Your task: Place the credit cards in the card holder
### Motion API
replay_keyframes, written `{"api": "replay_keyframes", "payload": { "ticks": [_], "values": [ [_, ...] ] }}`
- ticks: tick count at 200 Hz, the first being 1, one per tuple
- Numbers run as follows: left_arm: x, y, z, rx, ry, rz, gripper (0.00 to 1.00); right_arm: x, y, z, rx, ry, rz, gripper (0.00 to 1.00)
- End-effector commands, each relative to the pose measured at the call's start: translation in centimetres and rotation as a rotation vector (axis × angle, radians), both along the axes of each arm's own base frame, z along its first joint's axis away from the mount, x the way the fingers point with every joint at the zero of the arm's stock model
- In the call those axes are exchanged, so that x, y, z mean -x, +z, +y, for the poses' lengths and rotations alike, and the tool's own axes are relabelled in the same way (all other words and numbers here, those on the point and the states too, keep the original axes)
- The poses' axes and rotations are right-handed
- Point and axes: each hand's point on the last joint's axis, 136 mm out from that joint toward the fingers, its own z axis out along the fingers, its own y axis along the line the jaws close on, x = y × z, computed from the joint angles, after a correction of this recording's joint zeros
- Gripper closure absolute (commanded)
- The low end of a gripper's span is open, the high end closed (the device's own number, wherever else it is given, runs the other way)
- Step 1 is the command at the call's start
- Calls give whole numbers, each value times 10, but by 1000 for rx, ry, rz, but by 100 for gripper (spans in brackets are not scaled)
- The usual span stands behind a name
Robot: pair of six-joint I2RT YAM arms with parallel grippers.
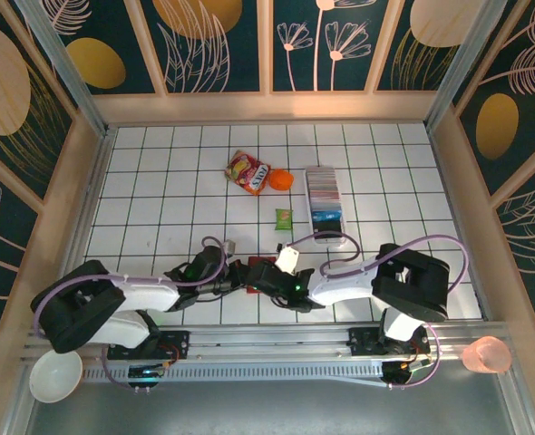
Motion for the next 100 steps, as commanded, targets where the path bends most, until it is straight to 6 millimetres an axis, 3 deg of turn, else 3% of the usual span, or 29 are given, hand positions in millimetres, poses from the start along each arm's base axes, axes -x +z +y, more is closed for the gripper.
{"api": "replay_keyframes", "payload": {
  "ticks": [1,40,100],
  "values": [
    [4,-4,13,-41,59,53,100,76,-101,-80,391,109,337,100],
    [6,8,22,21,118,46,100,78,-98,-83,429,129,316,100],
    [22,3,25,74,91,97,100,73,-81,-79,480,201,222,100]
  ]
}}
